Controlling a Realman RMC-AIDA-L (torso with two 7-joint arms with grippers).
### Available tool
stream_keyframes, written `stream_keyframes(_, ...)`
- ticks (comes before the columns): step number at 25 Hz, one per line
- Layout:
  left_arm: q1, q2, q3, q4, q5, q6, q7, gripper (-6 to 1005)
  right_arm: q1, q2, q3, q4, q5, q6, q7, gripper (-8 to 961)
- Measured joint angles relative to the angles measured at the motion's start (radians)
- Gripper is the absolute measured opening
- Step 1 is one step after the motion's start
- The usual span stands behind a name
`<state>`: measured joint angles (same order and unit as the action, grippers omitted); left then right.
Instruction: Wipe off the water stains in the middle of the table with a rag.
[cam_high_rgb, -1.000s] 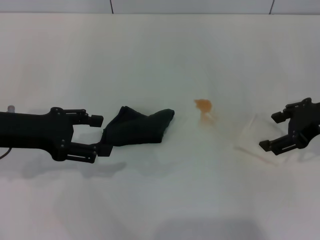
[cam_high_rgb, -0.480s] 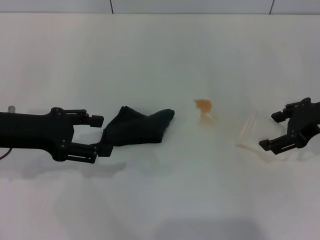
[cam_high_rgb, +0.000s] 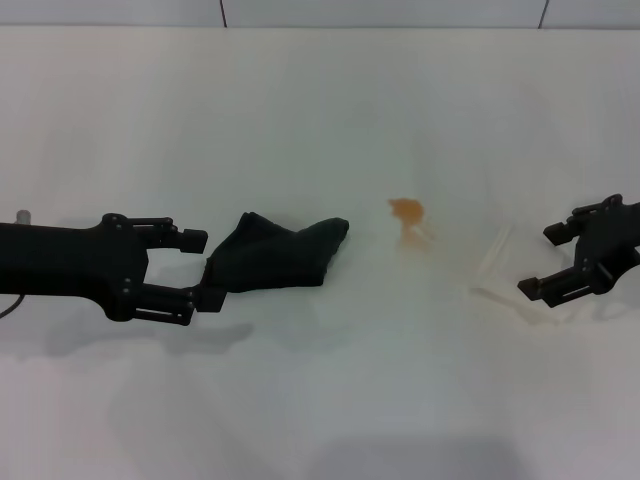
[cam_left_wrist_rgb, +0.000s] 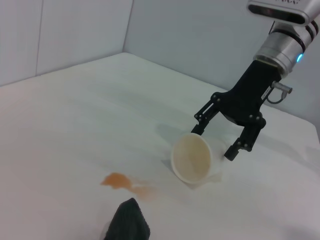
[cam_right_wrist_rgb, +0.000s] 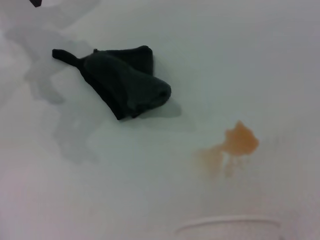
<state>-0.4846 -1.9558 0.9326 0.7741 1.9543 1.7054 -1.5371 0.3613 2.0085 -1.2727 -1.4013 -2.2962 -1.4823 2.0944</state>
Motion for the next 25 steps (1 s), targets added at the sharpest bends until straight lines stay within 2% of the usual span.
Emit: stream_keyframes(25, 0.001, 0.002, -0.002, -0.001, -0.002, -0.012, 0.000, 854, 0.070, 0.001, -0.007, -0.068, -0.137, -0.118, 0.157, 823)
